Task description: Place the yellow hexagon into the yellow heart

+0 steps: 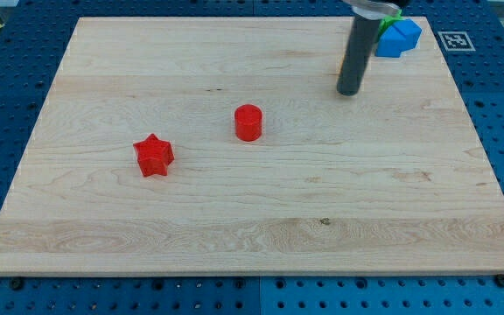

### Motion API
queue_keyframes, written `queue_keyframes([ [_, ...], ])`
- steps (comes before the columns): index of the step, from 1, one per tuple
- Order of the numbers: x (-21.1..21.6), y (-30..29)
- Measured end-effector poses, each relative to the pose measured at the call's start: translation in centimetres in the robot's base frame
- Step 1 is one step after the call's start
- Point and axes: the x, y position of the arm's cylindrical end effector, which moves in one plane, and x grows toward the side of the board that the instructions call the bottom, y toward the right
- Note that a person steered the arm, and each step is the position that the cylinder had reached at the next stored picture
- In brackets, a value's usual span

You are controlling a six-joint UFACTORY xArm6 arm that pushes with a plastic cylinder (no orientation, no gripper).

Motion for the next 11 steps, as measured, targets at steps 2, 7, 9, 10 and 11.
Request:
queue_keyframes([
  [2, -1.5, 0.3],
  [7, -4.0, 2.9],
  [9, -5.6, 3.4],
  [10, -6.1, 2.5],
  [11, -2.5, -5.1],
])
